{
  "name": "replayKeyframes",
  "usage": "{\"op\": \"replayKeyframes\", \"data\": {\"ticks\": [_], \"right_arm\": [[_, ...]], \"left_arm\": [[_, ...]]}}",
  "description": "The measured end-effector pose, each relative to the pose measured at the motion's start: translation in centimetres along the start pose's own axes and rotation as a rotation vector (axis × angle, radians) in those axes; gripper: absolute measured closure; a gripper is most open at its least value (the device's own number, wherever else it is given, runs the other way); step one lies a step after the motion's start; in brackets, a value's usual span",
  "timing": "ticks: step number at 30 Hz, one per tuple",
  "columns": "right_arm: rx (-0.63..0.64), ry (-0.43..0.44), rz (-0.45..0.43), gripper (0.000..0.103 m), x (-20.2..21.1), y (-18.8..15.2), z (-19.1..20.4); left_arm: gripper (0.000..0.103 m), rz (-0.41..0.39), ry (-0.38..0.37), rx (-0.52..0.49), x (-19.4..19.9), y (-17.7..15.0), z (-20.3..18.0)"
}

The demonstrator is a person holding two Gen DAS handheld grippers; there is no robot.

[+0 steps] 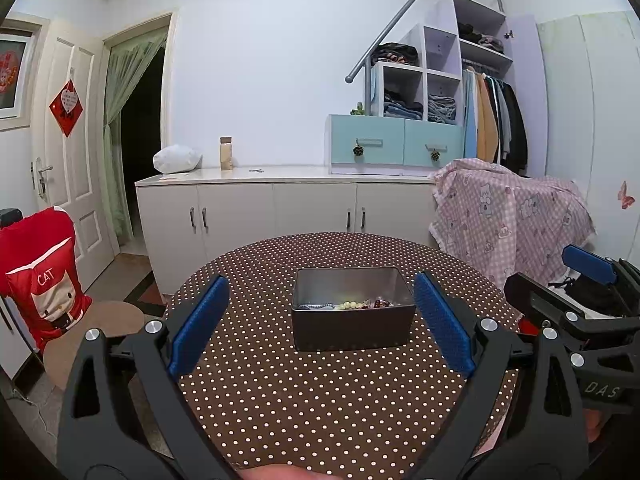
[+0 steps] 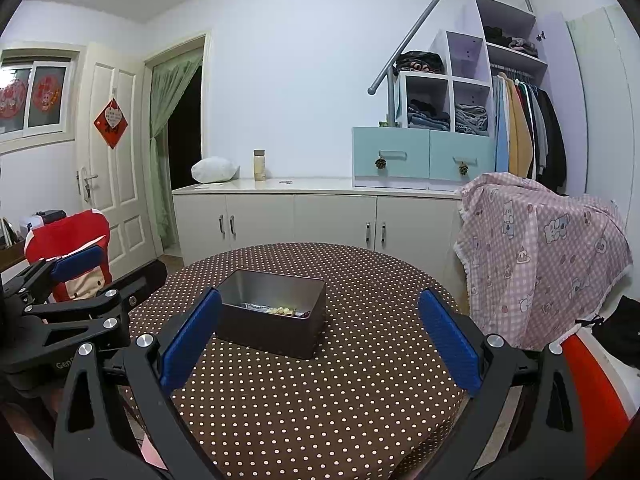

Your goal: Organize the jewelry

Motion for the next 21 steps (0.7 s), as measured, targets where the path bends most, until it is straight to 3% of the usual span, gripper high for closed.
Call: {"op": "replayKeyframes", "data": {"ticks": [21], "right_arm": [[-0.008,0.001,0.009,0.008,-0.15,-0.11,-0.03]], "left_arm": [[0.011,0.017,-0.011,-0.006,-0.29,-0.14,-0.26]]}}
Point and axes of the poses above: each gripper's, at about its wrist camera, not at the fingertips, and x roughly against the way its jaws point, z to its left, y to its top, the point moved 4 cm from there along -x, roughly the way its jaws point, and after that the axes turned 7 degrees about y, right-handed, at the moved point
